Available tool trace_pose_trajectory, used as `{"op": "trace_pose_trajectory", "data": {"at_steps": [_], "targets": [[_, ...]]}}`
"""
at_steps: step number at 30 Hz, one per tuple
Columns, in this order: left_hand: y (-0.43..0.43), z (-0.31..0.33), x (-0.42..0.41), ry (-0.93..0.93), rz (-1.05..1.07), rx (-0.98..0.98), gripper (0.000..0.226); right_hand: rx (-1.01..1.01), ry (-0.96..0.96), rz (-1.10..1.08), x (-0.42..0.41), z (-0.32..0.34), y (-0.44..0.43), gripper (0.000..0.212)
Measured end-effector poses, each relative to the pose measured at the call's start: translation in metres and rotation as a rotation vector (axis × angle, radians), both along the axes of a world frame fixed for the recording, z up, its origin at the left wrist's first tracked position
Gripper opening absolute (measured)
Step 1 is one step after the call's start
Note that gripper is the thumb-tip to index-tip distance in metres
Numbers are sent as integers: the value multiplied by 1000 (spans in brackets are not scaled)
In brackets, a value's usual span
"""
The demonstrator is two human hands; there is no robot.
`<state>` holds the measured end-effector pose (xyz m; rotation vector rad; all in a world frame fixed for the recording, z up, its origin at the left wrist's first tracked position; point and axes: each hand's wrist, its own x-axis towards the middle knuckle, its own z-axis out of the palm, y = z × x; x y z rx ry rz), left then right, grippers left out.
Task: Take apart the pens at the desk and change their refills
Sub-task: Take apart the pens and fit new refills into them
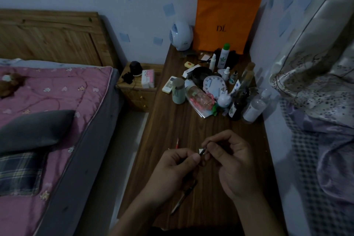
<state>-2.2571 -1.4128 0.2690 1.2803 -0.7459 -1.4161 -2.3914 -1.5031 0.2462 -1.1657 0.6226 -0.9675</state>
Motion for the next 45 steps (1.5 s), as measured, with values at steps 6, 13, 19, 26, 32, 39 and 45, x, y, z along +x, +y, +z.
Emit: {"op": "trace_pose_trajectory", "data": {"at_steps": [6,13,19,26,32,39,45], "targets": [[5,-2,1,-88,-31,22,25,79,-9,-87,-8,-3,-3,8],[7,-9,2,-89,34,52,26,41,3,-73,-4,-7,2,6],[7,-13,4,-15,63,63,20,83,37,-63,0,-11,1,9],[9,-19,5,39,89,72,20,192,27,45,6,-18,1,19],[10,-29,13,34,95,51,19,126,241,159,15,-24,2,13],[19,-93,26,-91,153,228,36,256,289,-39,15,-51,-10,16],[9,-187,52,-537,133,445,18,456,332,-250,13,-87,-20,16]]}}
